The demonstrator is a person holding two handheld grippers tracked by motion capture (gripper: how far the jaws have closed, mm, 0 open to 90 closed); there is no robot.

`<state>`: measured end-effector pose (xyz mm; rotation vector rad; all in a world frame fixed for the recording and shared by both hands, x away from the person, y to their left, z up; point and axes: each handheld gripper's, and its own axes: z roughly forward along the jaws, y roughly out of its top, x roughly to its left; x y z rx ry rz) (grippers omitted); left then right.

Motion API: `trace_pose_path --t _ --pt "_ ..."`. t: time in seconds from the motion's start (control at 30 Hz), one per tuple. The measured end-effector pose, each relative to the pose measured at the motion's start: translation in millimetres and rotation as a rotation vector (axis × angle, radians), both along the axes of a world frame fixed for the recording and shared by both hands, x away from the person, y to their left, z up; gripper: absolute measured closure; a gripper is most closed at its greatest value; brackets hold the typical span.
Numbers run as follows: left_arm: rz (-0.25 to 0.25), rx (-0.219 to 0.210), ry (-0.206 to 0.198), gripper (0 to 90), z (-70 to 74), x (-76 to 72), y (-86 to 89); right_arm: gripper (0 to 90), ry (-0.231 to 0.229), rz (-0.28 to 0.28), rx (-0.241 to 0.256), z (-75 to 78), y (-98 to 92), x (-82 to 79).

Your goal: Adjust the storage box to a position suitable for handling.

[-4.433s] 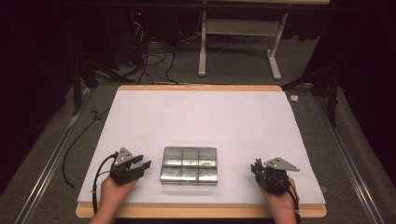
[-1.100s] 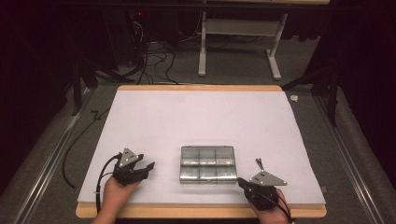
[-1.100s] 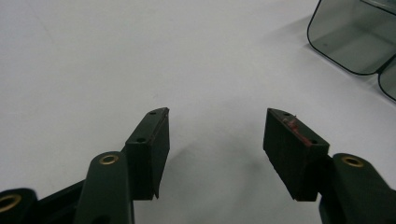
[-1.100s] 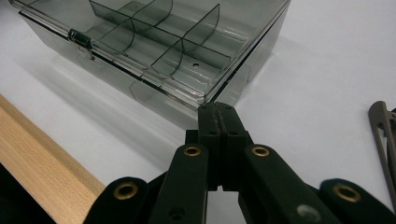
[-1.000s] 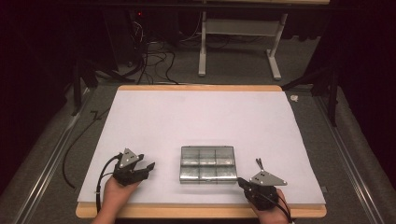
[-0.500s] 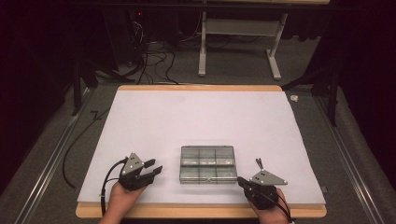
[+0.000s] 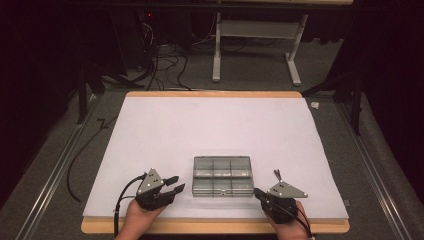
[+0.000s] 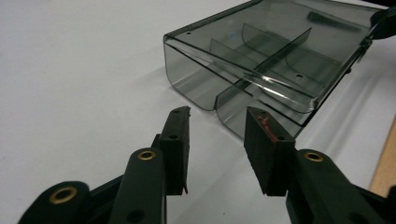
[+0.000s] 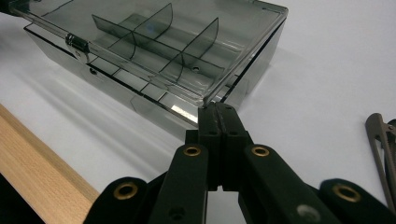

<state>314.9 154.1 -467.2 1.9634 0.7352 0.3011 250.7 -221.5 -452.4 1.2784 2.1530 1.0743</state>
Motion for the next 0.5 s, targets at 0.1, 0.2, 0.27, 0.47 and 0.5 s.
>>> trace_pose_path --t 0.1,0.2,0.27,0.47,0.5 --pt "-0.007 -0.016 0.027 64.3 -0.1 -0.3 -2.4 90.0 -0.002 -0.004 0.003 0.5 0.4 0.6" --pt "-0.018 -0.009 0.027 67.3 -0.1 -2.3 -6.2 90.0 -0.003 -0.005 0.006 0.7 0.4 1.6" --pt "-0.032 -0.006 0.014 68.7 0.6 -4.5 -8.6 90.0 -0.004 -0.004 0.003 1.2 0.4 2.1" --pt "-0.066 -0.014 0.005 74.6 1.3 -9.1 -14.4 90.0 -0.011 -0.004 0.008 2.0 0.8 3.1" --pt "-0.069 -0.017 0.008 75.5 1.5 -9.1 -14.7 90.0 -0.013 -0.003 0.008 2.1 0.7 3.3"
